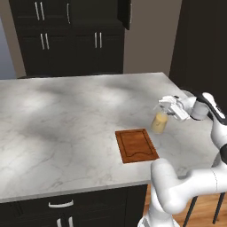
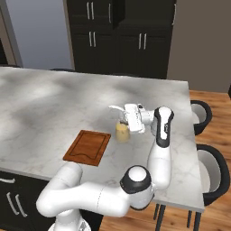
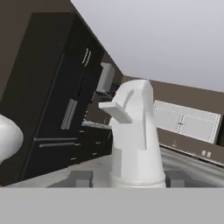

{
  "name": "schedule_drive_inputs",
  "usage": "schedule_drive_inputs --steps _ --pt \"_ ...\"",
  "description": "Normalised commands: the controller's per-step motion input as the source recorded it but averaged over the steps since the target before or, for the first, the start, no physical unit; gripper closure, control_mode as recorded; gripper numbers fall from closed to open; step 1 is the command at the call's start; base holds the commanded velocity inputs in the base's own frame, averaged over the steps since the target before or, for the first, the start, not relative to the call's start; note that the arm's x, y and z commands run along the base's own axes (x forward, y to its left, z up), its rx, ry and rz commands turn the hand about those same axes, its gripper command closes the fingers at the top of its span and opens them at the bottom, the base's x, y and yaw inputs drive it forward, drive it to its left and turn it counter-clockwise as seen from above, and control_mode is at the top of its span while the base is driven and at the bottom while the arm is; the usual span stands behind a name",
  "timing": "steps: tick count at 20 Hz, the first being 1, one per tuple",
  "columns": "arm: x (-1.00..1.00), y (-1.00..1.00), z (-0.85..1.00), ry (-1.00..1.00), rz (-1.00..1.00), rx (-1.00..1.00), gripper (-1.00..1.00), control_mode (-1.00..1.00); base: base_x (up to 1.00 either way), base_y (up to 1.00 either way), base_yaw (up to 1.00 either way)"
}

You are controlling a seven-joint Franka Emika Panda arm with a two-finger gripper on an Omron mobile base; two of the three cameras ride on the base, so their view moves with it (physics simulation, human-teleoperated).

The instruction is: Grab the spray bottle from the cabinet, then place it next to the cutting board for sanitizing. Then grab the dish brush from the countertop next to the sink and place it next to the cutting board.

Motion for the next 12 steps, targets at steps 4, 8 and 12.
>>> schedule_drive_inputs --steps 4,8,12 --pt "-0.16 0.00 -0.02 0.00 0.00 0.00 -1.00 -1.00 0.00 0.00 0.00" --pt "-0.02 0.00 -0.16 0.03 0.00 0.00 -1.00 -1.00 0.00 0.00 0.00" --pt "0.31 0.01 -0.17 0.09 0.00 0.00 -1.00 -1.00 0.00 0.00 0.00"
